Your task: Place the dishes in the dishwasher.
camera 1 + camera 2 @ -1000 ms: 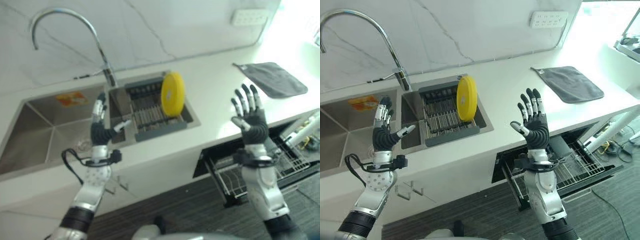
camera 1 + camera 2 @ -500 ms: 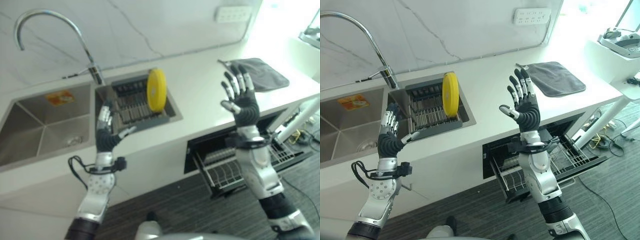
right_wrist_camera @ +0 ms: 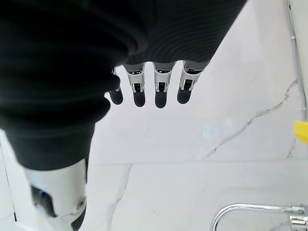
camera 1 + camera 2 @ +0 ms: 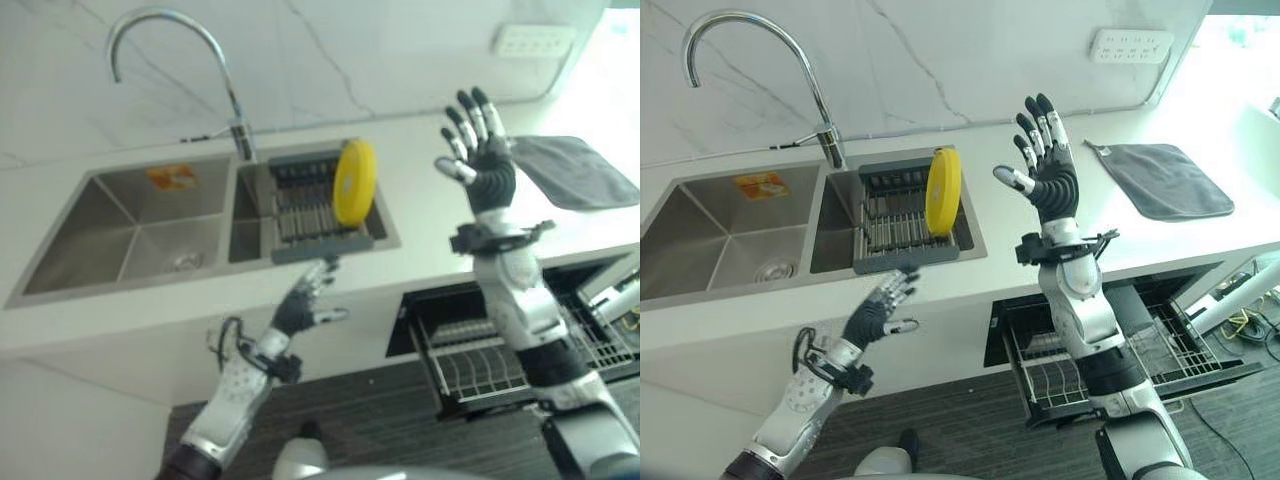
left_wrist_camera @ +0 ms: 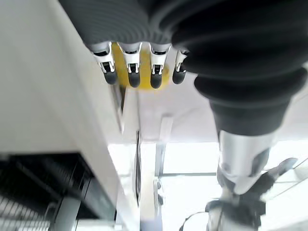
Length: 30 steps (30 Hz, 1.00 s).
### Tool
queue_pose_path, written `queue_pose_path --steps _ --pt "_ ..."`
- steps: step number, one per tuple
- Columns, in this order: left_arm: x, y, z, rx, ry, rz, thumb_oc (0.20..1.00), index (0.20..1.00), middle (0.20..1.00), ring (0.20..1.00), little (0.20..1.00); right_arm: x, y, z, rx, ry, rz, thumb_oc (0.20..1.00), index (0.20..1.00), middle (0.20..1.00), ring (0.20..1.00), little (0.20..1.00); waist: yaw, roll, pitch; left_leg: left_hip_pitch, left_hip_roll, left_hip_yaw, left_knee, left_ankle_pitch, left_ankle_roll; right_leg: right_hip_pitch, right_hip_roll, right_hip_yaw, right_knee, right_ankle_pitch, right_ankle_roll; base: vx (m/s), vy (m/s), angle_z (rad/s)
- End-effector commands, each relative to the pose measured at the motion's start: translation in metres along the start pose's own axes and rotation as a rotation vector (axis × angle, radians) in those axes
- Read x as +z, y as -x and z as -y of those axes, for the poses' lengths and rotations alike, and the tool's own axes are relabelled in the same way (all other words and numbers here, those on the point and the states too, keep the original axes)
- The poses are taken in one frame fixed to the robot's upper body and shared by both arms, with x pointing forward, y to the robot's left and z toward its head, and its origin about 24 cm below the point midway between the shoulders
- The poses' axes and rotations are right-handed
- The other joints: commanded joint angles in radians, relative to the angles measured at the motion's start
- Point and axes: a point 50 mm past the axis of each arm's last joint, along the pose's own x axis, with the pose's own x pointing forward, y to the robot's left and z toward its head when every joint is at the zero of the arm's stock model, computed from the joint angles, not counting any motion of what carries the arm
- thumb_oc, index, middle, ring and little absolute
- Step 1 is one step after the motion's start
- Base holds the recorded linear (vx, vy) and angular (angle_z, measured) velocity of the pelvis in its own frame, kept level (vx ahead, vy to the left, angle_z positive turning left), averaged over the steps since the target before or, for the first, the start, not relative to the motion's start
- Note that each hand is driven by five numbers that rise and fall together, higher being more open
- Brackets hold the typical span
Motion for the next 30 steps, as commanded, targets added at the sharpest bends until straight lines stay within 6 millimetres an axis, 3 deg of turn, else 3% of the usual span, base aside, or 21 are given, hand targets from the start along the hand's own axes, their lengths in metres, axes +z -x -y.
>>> queue_pose_path --steps 1,5,8,11,18,22,25,30 --pt "0.020 -0.009 -0.011 -0.056 -0.019 0.106 1.000 1.000 1.000 1.000 1.000 0.017 -0.018 0.009 -0.006 -0.031 0.053 1.000 1.000 1.000 1.000 1.000 0.030 -0.027 -0.023 0.022 0.033 0.002 -0.002 -0.068 -0.019 -0.007 -0.031 0.032 0.045 -0.028 -0.001 0.10 0.003 0.11" --pt "0.015 -0.013 0.002 -0.275 0.094 0.053 1.000 1.000 1.000 1.000 1.000 0.018 -0.031 0.021 -0.039 -0.023 0.038 1.000 1.000 1.000 1.000 1.000 0.036 -0.029 -0.024 0.021 0.034 0.000 -0.002 -0.068 -0.021 -0.006 -0.030 0.026 0.047 -0.029 -0.001 0.03 0.016 0.08" --pt "-0.005 -0.015 0.023 -0.416 0.163 -0.072 1.000 1.000 1.000 1.000 1.000 0.017 -0.042 0.027 -0.045 -0.020 0.023 1.000 1.000 1.000 1.000 1.000 0.028 -0.024 -0.024 0.023 0.035 0.005 -0.002 -0.069 -0.020 -0.009 -0.031 0.031 0.053 -0.033 0.003 0.03 0.032 0.15" --pt "-0.025 -0.011 0.031 -0.470 0.057 -0.169 1.000 1.000 1.000 1.000 1.000 0.016 -0.047 0.026 -0.036 -0.027 0.002 1.000 1.000 1.000 1.000 1.000 0.015 -0.022 -0.025 0.027 0.036 0.014 -0.002 -0.070 -0.021 -0.013 -0.034 0.038 0.062 -0.037 0.004 0.01 0.012 0.00" --pt "-0.087 0.016 0.036 -0.457 -0.011 -0.482 1.000 1.000 1.000 1.000 1.000 0.003 -0.050 0.027 -0.056 -0.054 -0.056 1.000 1.000 1.000 1.000 1.000 -0.003 -0.019 -0.020 0.029 0.040 0.028 -0.002 -0.068 -0.024 -0.021 -0.040 0.052 0.069 -0.041 0.010 0.01 0.005 -0.02" --pt "-0.114 0.036 0.031 -0.388 -0.144 -0.624 1.000 1.000 1.000 1.000 1.000 -0.013 -0.050 0.033 -0.096 -0.078 -0.140 1.000 1.000 1.000 1.000 1.000 0.001 -0.016 -0.018 0.035 0.042 0.030 -0.002 -0.068 -0.027 -0.016 -0.044 0.051 0.065 -0.040 0.011 0.06 0.019 0.01" --pt "-0.126 0.052 0.024 -0.364 -0.253 -0.686 1.000 1.000 1.000 1.000 1.000 -0.028 -0.049 0.036 -0.106 -0.212 -0.224 1.000 1.000 1.000 1.000 1.000 0.011 -0.013 -0.015 0.036 0.042 0.027 -0.002 -0.066 -0.030 -0.013 -0.048 0.046 0.065 -0.040 0.013 0.07 0.033 -0.01" --pt "-0.138 0.076 0.011 -0.253 -0.288 -0.758 1.000 1.000 1.000 1.000 1.000 -0.033 -0.053 0.040 -0.110 -0.216 -0.268 1.000 1.000 1.000 1.000 1.000 0.038 -0.010 -0.007 0.026 0.039 0.013 -0.002 -0.062 -0.033 -0.010 -0.057 0.026 0.063 -0.035 0.018 0.08 0.029 0.03"
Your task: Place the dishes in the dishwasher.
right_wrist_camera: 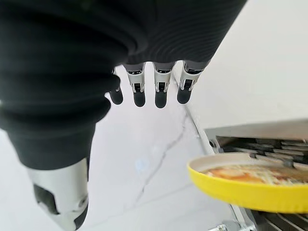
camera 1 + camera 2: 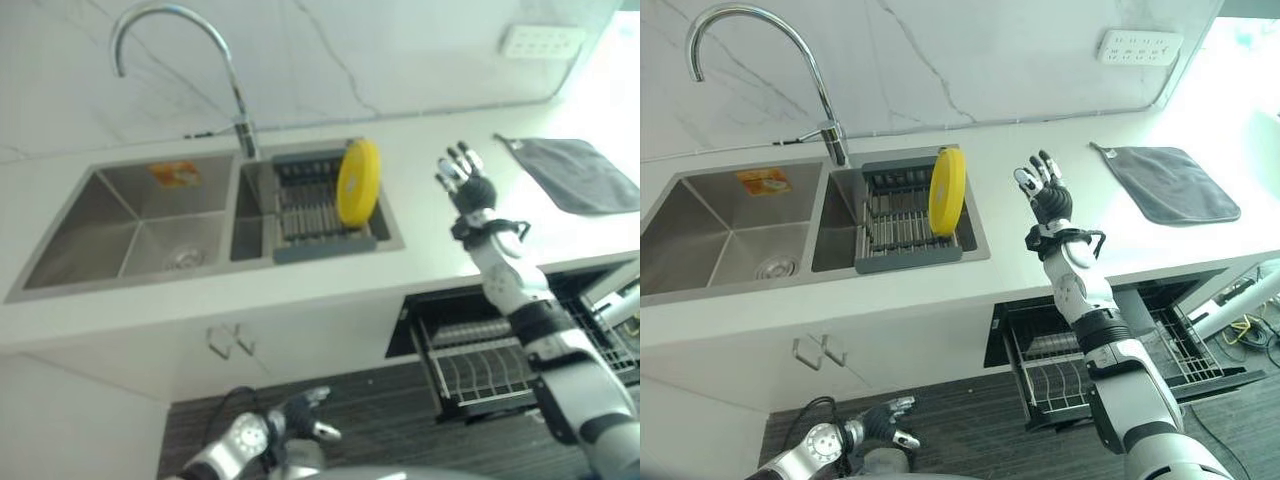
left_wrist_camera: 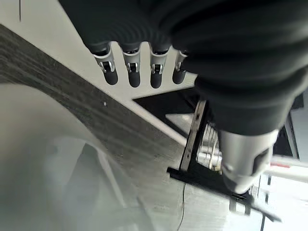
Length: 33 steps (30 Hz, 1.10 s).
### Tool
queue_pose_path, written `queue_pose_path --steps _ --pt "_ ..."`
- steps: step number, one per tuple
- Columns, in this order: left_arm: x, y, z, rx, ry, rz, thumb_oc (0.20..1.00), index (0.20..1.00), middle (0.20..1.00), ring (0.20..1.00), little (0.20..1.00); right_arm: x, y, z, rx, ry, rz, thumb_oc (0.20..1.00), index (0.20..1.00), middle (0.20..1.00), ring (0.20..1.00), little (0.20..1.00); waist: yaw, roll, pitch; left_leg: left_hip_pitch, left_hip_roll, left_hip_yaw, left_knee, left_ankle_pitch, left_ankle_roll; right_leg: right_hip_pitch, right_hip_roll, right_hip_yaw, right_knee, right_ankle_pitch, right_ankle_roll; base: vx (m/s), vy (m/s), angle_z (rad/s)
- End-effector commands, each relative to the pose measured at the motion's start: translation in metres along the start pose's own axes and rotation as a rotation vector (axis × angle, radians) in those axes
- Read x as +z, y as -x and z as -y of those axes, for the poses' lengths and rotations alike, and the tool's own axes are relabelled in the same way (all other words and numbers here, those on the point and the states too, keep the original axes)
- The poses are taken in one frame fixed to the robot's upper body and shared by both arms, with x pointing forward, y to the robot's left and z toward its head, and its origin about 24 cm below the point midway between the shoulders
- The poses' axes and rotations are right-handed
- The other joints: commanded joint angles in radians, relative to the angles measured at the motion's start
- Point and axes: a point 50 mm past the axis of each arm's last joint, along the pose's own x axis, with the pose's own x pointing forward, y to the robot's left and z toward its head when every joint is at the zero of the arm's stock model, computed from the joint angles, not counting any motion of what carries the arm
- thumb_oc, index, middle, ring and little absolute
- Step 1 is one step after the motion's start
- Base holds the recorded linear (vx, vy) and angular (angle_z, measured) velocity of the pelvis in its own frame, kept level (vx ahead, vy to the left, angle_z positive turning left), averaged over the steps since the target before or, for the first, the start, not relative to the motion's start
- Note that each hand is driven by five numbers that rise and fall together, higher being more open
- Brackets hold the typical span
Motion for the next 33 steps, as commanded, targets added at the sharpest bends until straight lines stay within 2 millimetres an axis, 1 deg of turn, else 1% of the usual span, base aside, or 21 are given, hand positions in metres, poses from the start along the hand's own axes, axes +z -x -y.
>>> queue_pose_path --steps 1,2,4,5,7,9,11,12,15,17,19,21,25,30,33 --pt "0.012 -0.004 -0.006 0.043 -0.121 0.068 1.000 1.000 1.000 1.000 1.000 0.055 -0.025 -0.029 0.123 0.002 0.142 1.000 1.000 1.000 1.000 1.000 0.044 0.006 -0.006 0.026 0.053 0.033 0.000 -0.060 -0.036 -0.029 -0.045 0.025 0.063 -0.022 0.010 0.06 0.048 0.06" --pt "0.005 -0.001 -0.008 0.072 -0.120 0.052 1.000 1.000 1.000 1.000 1.000 0.050 -0.026 -0.030 0.127 -0.019 0.105 1.000 1.000 1.000 1.000 1.000 0.052 0.009 -0.001 0.021 0.053 0.029 0.000 -0.056 -0.037 -0.032 -0.048 0.020 0.065 -0.021 0.010 0.04 0.038 0.05" --pt "0.002 0.001 -0.012 0.103 -0.131 0.045 1.000 1.000 1.000 1.000 1.000 0.046 -0.028 -0.029 0.126 -0.038 0.054 1.000 1.000 1.000 1.000 1.000 0.060 0.011 0.005 0.014 0.052 0.024 0.000 -0.051 -0.038 -0.036 -0.051 0.016 0.066 -0.018 0.011 0.02 0.034 0.06" --pt "0.001 0.003 -0.014 0.115 -0.138 0.047 1.000 1.000 1.000 1.000 1.000 0.046 -0.029 -0.029 0.129 -0.041 0.049 1.000 1.000 1.000 1.000 1.000 0.063 0.011 0.010 0.007 0.052 0.022 0.000 -0.049 -0.039 -0.040 -0.052 0.015 0.067 -0.017 0.013 -0.02 0.022 0.07" --pt "0.001 0.005 -0.022 0.143 -0.122 0.045 1.000 1.000 1.000 1.000 1.000 0.051 -0.031 -0.031 0.133 -0.028 0.055 1.000 1.000 1.000 1.000 1.000 0.072 0.011 0.025 -0.009 0.051 0.016 0.000 -0.043 -0.039 -0.051 -0.055 0.011 0.069 -0.014 0.015 -0.04 0.000 0.14" --pt "-0.001 0.007 -0.030 0.186 -0.088 0.035 1.000 1.000 1.000 1.000 1.000 0.061 -0.035 -0.033 0.139 -0.017 0.063 1.000 1.000 1.000 1.000 1.000 0.082 0.009 0.047 -0.025 0.047 0.008 0.000 -0.037 -0.037 -0.063 -0.058 0.005 0.076 -0.011 0.018 -0.05 -0.017 0.11" --pt "-0.004 0.009 -0.034 0.201 -0.082 0.027 1.000 1.000 1.000 1.000 1.000 0.066 -0.038 -0.036 0.151 -0.032 0.062 1.000 1.000 1.000 1.000 1.000 0.089 0.010 0.060 -0.036 0.044 0.004 0.000 -0.031 -0.037 -0.069 -0.061 -0.001 0.078 -0.007 0.019 -0.05 -0.002 0.02" --pt "-0.006 0.011 -0.036 0.197 -0.092 0.022 1.000 1.000 1.000 1.000 1.000 0.072 -0.040 -0.037 0.152 -0.028 0.076 1.000 1.000 1.000 1.000 1.000 0.094 0.011 0.069 -0.045 0.042 0.001 0.000 -0.029 -0.038 -0.074 -0.065 -0.004 0.079 -0.004 0.020 -0.06 0.011 0.03" --pt "-0.007 0.012 -0.039 0.214 -0.078 0.015 1.000 1.000 1.000 1.000 1.000 0.079 -0.043 -0.040 0.148 -0.021 0.087 1.000 1.000 1.000 1.000 1.000 0.100 0.013 0.085 -0.060 0.037 -0.004 0.000 -0.025 -0.036 -0.087 -0.071 -0.005 0.084 0.003 0.024 -0.05 0.010 0.03" --pt "-0.008 0.012 -0.040 0.226 -0.065 0.011 1.000 1.000 1.000 1.000 1.000 0.080 -0.044 -0.042 0.147 -0.019 0.085 1.000 1.000 1.000 1.000 1.000 0.100 0.013 0.091 -0.066 0.035 -0.005 0.000 -0.022 -0.036 -0.093 -0.074 -0.004 0.085 0.007 0.026 -0.04 0.013 0.02" --pt "-0.009 0.013 -0.043 0.254 -0.012 0.004 1.000 1.000 1.000 1.000 1.000 0.082 -0.045 -0.041 0.136 -0.022 0.092 1.000 1.000 1.000 1.000 1.000 0.100 0.017 0.097 -0.070 0.034 -0.006 0.000 -0.020 -0.035 -0.098 -0.078 -0.004 0.087 0.010 0.027 -0.03 0.023 0.01" --pt "-0.011 0.013 -0.046 0.272 -0.005 -0.007 1.000 1.000 1.000 1.000 1.000 0.086 -0.046 -0.040 0.126 -0.014 0.097 1.000 1.000 1.000 1.000 1.000 0.102 0.021 0.103 -0.074 0.031 -0.008 0.000 -0.019 -0.034 -0.102 -0.082 -0.006 0.089 0.013 0.028 -0.04 0.028 0.00" --pt "-0.017 0.017 -0.048 0.302 0.008 -0.027 1.000 1.000 1.000 1.000 1.000 0.089 -0.049 -0.046 0.129 0.018 0.102 1.000 1.000 1.000 1.000 1.000 0.108 0.028 0.117 -0.083 0.026 -0.009 0.000 -0.016 -0.034 -0.111 -0.090 -0.009 0.092 0.021 0.032 -0.04 0.019 0.00" --pt "-0.020 0.019 -0.052 0.336 0.070 -0.028 1.000 1.000 1.000 1.000 1.000 0.095 -0.051 -0.054 0.162 0.045 0.117 1.000 1.000 1.000 1.000 1.000 0.110 0.030 0.131 -0.093 0.024 -0.010 0.000 -0.013 -0.033 -0.125 -0.094 -0.011 0.100 0.024 0.033 -0.04 0.006 0.00" --pt "-0.022 0.020 -0.050 0.337 0.094 -0.030 1.000 1.000 1.000 1.000 1.000 0.093 -0.050 -0.058 0.170 0.044 0.111 1.000 1.000 1.000 1.000 1.000 0.113 0.029 0.137 -0.093 0.025 -0.011 0.000 -0.011 -0.034 -0.126 -0.094 -0.013 0.103 0.024 0.032 0.00 0.000 0.00"
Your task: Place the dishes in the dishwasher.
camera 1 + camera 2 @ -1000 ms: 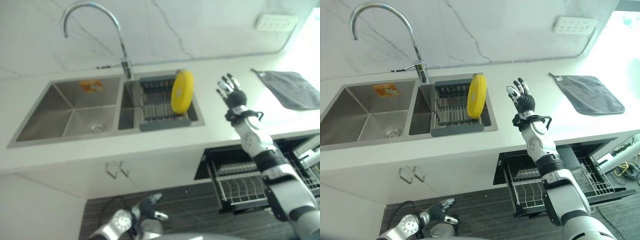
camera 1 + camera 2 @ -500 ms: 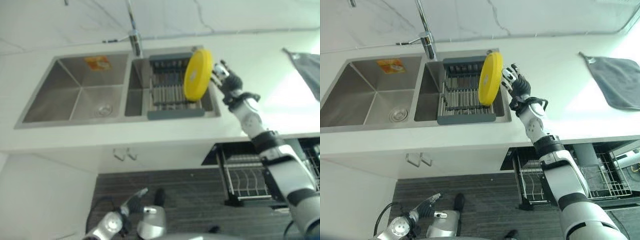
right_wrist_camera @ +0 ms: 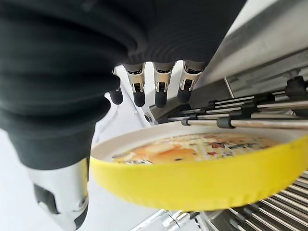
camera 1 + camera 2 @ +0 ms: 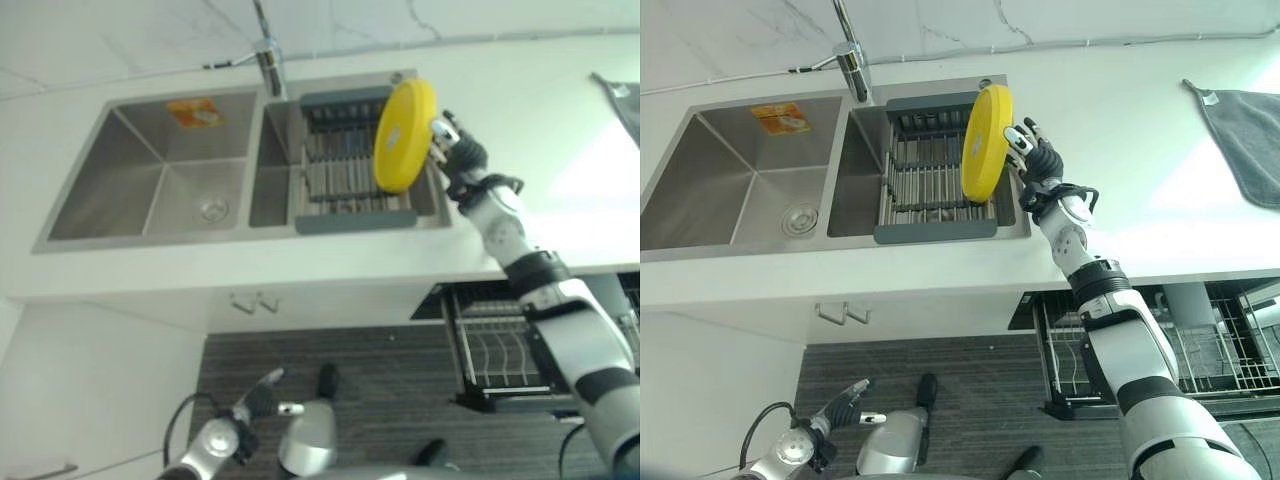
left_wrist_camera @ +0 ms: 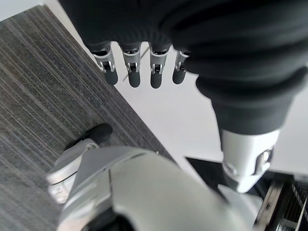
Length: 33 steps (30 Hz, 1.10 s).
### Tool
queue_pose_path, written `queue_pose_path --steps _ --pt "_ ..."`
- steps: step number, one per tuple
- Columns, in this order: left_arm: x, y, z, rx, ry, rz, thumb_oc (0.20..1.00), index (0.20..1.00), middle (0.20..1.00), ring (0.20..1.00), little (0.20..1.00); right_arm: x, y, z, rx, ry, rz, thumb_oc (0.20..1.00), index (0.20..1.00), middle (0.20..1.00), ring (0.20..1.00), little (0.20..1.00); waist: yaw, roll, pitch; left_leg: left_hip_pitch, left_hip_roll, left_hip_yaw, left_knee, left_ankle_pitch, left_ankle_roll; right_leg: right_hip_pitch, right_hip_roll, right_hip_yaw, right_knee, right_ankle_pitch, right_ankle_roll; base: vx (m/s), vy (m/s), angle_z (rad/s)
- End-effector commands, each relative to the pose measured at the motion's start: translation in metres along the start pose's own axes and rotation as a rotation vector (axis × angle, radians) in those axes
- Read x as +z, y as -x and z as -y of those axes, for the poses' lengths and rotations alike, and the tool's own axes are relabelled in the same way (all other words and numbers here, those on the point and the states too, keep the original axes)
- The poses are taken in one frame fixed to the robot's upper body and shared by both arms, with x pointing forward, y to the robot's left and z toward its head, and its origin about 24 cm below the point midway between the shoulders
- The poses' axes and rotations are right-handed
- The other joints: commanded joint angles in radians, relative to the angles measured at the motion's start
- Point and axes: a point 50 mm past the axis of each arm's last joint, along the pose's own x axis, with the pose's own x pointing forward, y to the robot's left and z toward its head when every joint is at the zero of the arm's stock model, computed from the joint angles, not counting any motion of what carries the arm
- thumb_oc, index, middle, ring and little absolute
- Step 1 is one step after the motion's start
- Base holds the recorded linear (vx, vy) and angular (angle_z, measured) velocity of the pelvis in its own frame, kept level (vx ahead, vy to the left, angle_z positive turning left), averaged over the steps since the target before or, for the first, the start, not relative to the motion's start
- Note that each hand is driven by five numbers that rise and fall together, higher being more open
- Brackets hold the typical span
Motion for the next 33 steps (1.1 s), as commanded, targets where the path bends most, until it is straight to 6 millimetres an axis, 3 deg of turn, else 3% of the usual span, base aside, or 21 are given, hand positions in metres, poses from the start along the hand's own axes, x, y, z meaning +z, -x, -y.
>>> queue_pose_path --steps 1,4,9,14,16,23,30,31,33 --pt "0.005 -0.003 -0.006 0.009 0.010 0.017 1.000 1.000 1.000 1.000 1.000 0.051 -0.010 -0.025 0.087 0.058 0.147 1.000 1.000 1.000 1.000 1.000 0.036 -0.015 -0.012 -0.002 0.033 0.020 -0.002 -0.027 -0.031 -0.056 -0.089 0.025 0.104 0.020 0.025 0.00 0.000 0.00" --pt "-0.001 -0.002 -0.009 0.045 0.116 -0.019 1.000 1.000 1.000 1.000 1.000 0.044 -0.009 -0.038 0.121 0.040 0.134 1.000 1.000 1.000 1.000 1.000 0.037 -0.018 -0.009 0.000 0.035 0.016 -0.002 -0.026 -0.030 -0.058 -0.086 0.030 0.107 0.018 0.023 0.00 0.000 0.00" --pt "-0.002 -0.002 -0.005 0.032 0.110 -0.024 1.000 1.000 1.000 1.000 1.000 0.039 -0.010 -0.059 0.148 0.047 0.133 1.000 1.000 1.000 1.000 1.000 0.036 -0.020 -0.003 -0.002 0.036 0.012 -0.002 -0.024 -0.030 -0.066 -0.084 0.042 0.107 0.018 0.021 0.01 -0.006 -0.03" --pt "-0.002 -0.003 -0.003 0.034 0.203 -0.030 1.000 1.000 1.000 1.000 1.000 0.040 -0.012 -0.068 0.165 0.068 0.136 1.000 1.000 1.000 1.000 1.000 0.033 -0.010 0.006 -0.008 0.037 0.011 -0.002 -0.020 -0.031 -0.076 -0.086 0.049 0.111 0.016 0.021 -0.02 0.015 -0.07" --pt "-0.004 -0.003 -0.003 0.046 0.302 -0.043 1.000 1.000 1.000 1.000 1.000 0.040 -0.011 -0.068 0.161 0.076 0.134 1.000 1.000 1.000 1.000 1.000 0.034 -0.007 0.008 -0.009 0.036 0.009 -0.002 -0.020 -0.031 -0.075 -0.088 0.044 0.110 0.018 0.022 -0.01 0.005 -0.02" --pt "-0.010 0.000 -0.002 0.049 0.324 -0.054 1.000 1.000 1.000 1.000 1.000 0.043 -0.011 -0.060 0.092 0.148 0.137 1.000 1.000 1.000 1.000 1.000 0.036 -0.005 0.008 -0.009 0.036 0.013 -0.002 -0.018 -0.033 -0.070 -0.093 0.029 0.110 0.023 0.022 0.00 0.001 0.00" --pt "-0.007 -0.002 0.001 0.035 0.319 -0.036 1.000 1.000 1.000 1.000 1.000 0.053 -0.015 -0.045 -0.024 0.368 0.163 1.000 1.000 1.000 1.000 1.000 0.042 -0.005 0.013 -0.010 0.034 0.009 -0.002 -0.018 -0.031 -0.073 -0.094 0.026 0.118 0.022 0.020 0.00 0.001 0.00" --pt "-0.006 -0.002 0.001 0.035 0.318 -0.034 1.000 1.000 1.000 1.000 1.000 0.055 -0.015 -0.042 -0.041 0.397 0.173 0.200 0.200 0.200 0.200 0.200 0.043 -0.006 0.014 -0.010 0.034 0.008 -0.002 -0.018 -0.031 -0.073 -0.094 0.025 0.118 0.022 0.020 0.00 0.000 0.00" --pt "-0.005 -0.003 0.001 0.036 0.315 -0.032 1.000 1.000 1.000 1.000 1.000 0.056 -0.016 -0.039 -0.059 0.411 0.176 0.200 0.200 0.200 0.200 0.200 0.045 -0.005 0.016 -0.009 0.034 0.007 -0.002 -0.018 -0.031 -0.073 -0.093 0.024 0.119 0.022 0.020 0.00 0.000 0.00"
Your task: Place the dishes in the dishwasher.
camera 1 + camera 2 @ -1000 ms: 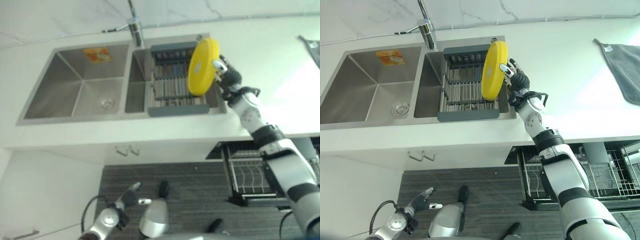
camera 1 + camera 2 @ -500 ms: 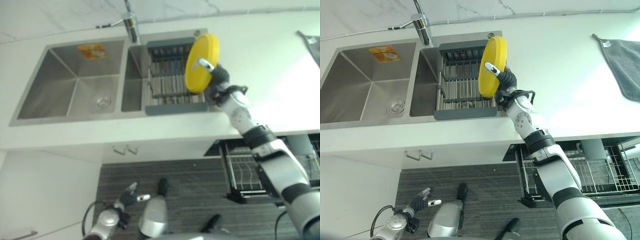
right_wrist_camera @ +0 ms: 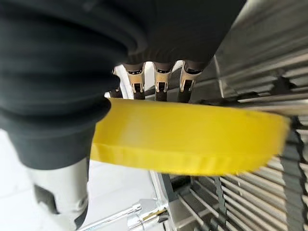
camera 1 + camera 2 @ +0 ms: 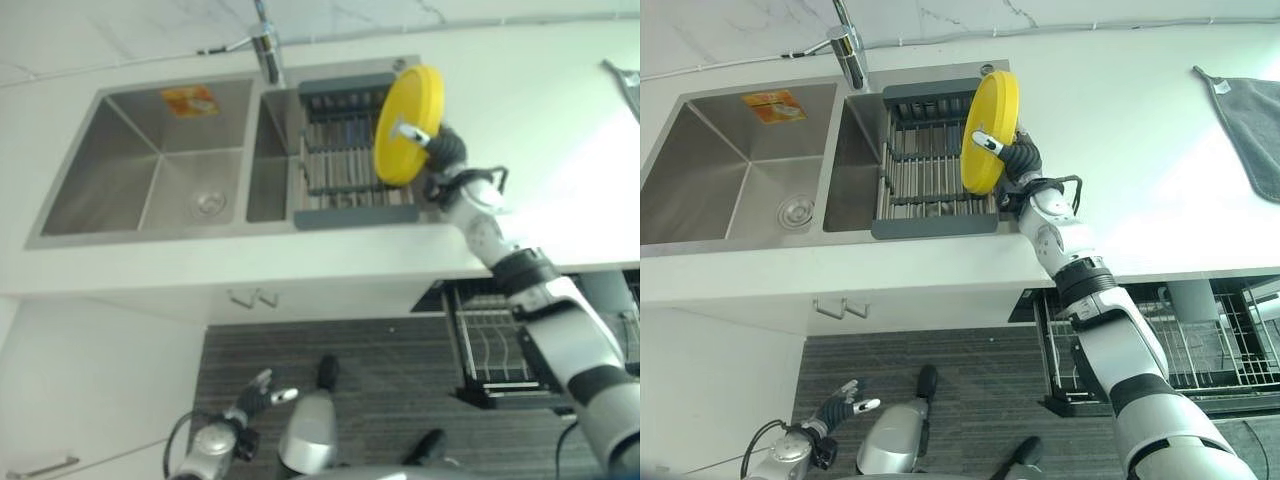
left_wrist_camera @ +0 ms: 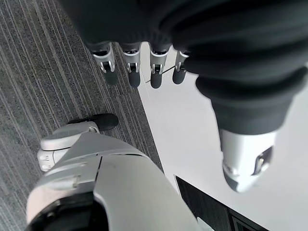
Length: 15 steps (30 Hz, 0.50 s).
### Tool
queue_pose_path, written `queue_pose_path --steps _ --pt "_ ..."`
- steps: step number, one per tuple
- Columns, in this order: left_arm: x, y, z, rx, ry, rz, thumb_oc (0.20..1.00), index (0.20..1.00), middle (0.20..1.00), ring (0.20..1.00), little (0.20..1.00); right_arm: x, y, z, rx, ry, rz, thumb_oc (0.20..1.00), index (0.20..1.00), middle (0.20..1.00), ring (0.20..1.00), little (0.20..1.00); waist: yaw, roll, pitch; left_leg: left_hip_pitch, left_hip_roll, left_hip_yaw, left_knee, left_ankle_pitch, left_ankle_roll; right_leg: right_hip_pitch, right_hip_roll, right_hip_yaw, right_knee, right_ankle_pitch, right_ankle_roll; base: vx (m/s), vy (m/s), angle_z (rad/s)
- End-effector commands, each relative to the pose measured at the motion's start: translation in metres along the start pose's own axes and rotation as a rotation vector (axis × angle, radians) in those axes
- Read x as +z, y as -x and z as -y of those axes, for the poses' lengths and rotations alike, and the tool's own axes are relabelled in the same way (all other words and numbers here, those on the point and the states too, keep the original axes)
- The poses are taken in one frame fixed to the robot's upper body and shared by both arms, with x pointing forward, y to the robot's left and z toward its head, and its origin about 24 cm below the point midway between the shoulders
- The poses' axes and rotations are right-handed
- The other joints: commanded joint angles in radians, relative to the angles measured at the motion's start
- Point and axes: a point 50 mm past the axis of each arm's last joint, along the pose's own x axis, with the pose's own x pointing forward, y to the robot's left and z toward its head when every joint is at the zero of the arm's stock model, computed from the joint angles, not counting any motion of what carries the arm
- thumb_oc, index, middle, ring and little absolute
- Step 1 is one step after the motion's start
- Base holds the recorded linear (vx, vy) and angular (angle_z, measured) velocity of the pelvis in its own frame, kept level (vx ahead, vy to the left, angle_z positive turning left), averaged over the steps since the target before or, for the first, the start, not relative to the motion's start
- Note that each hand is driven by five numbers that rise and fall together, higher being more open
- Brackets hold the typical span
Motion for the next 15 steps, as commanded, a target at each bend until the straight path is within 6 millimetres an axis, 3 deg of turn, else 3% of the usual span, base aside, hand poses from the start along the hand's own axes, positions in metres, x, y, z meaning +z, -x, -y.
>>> queue_pose_path --steps 1,15 --pt "0.0086 -0.0042 -0.0019 -0.005 -0.032 0.026 1.000 1.000 1.000 1.000 1.000 0.0507 -0.0101 0.0005 -0.017 0.118 0.158 0.200 0.200 0.200 0.200 0.200 0.040 -0.003 -0.008 -0.006 0.034 0.002 -0.002 -0.018 -0.031 -0.064 -0.093 0.015 0.121 0.021 0.020 0.00 0.000 0.00" --pt "0.0144 -0.0083 0.0020 -0.002 0.006 0.043 1.000 1.000 1.000 1.000 1.000 0.0585 -0.0089 -0.0089 -0.014 0.101 0.236 0.200 0.200 0.200 0.200 0.200 0.039 0.016 0.013 -0.010 0.030 -0.004 0.001 -0.017 -0.028 -0.080 -0.101 0.021 0.138 0.018 0.016 0.00 0.000 0.00"
